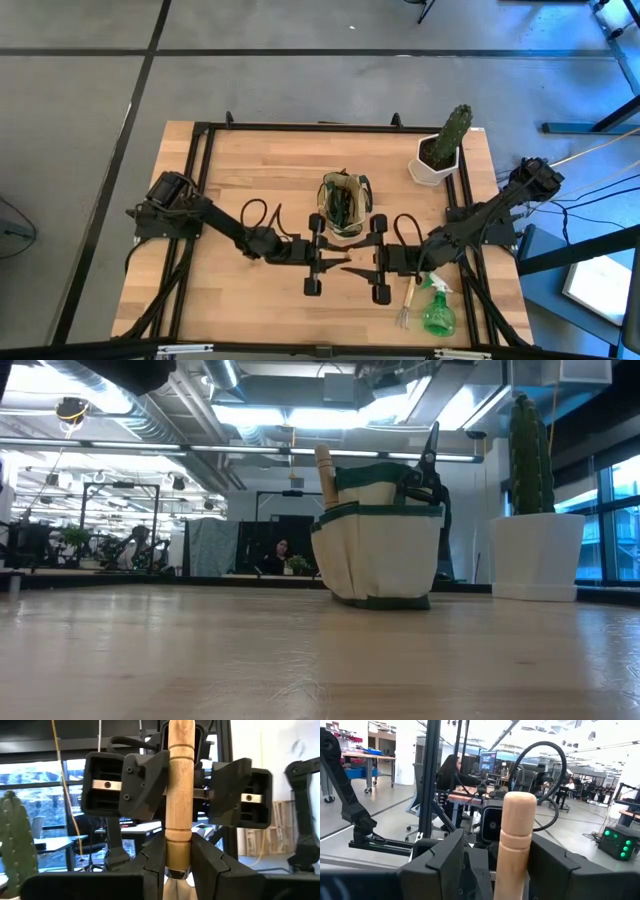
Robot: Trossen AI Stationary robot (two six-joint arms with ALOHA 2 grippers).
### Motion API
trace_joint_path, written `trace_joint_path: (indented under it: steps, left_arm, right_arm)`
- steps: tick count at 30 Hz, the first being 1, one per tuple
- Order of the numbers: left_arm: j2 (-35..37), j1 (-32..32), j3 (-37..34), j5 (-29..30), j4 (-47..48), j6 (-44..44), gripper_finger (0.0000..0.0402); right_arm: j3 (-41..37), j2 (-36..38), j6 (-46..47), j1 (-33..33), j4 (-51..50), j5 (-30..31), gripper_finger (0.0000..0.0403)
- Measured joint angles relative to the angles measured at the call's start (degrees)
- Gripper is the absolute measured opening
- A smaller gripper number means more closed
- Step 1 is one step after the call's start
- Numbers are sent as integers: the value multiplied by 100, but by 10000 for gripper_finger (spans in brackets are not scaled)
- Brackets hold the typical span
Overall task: Pick & Place Garden tools in Gardening bag
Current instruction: Put the brown trowel into the green gardening bag
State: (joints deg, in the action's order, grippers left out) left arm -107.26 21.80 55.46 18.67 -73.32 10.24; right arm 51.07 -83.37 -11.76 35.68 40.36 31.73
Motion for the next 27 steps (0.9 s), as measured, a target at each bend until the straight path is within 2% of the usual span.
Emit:
trace_joint_path:
  steps: [10,16,27]
  left_arm:
    - [0,105,0,274,-140,291,56]
    - [0,136,0,280,-164,265,56]
    - [0,138,0,237,-163,251,56]
  right_arm:
    - [0,0,70,0,-104,29,195]
    - [0,0,39,0,-302,450,178]
    - [0,0,38,2,-291,470,151]
